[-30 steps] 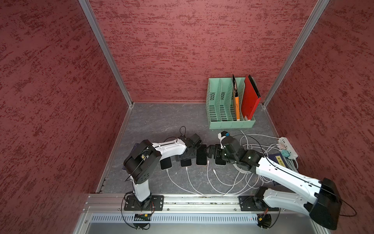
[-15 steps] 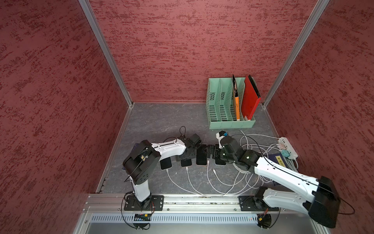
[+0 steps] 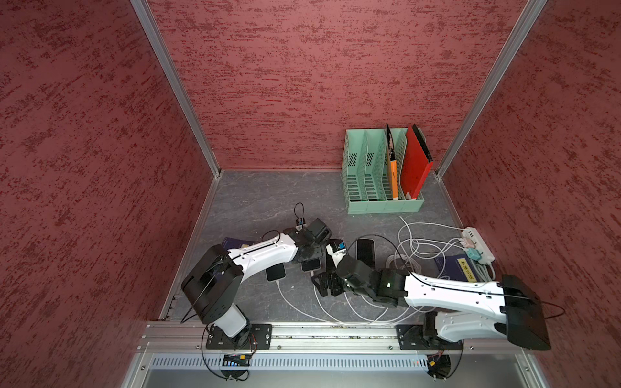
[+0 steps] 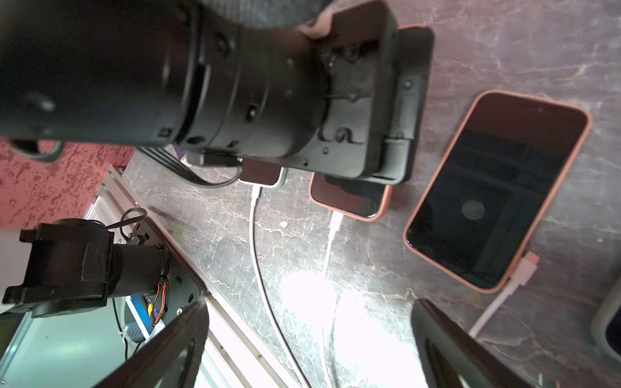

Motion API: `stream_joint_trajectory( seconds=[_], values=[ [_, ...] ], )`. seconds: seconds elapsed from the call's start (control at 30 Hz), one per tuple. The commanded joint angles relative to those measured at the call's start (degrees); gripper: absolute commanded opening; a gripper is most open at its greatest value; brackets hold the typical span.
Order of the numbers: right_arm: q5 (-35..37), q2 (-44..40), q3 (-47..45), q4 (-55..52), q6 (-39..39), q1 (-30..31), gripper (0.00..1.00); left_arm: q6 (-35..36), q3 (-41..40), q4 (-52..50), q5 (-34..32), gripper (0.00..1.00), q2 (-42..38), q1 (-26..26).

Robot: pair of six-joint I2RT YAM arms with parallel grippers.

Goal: Unplug the charging cable from the phone
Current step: Pick up the phone at the center of the board, then remove the charging cable from the phone.

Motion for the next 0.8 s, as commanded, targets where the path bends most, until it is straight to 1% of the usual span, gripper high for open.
stream_joint_trajectory(
  seconds=[0.0,0.07,0.23,0.33,0.5,0.77],
  values=[
    [5.4,-1.7,-3.4,7.1,-0.6,0.0,0.98,0.0,-0.4,2.0,-1.9,0.00,-3.0,-0.3],
    [5.8,-2.8,-5.2,8.9,0.6,-0.3,0.98,0.2,-0.7,2.3,-2.3,0.00,-4.3,-0.6],
    [-5.1,-1.9,-7.5,13.1,3.0,-4.8,0.97,0.7,-2.3,4.0,-3.9,0.00,-7.5,-1.0],
    [-9.6,-0.8,-9.3,18.5,3.0,-5.6,0.95,0.6,-3.3,5.5,-4.6,0.00,-9.6,-1.2],
    [-13.0,1.5,-10.0,22.9,3.2,-5.7,0.94,0.2,-4.7,7.7,-5.6,0.00,-12.4,-2.0],
    [-14.8,4.7,-11.1,28.4,5.3,-5.6,0.93,0.3,-5.7,9.3,-7.0,0.00,-14.6,-3.5]
  ],
)
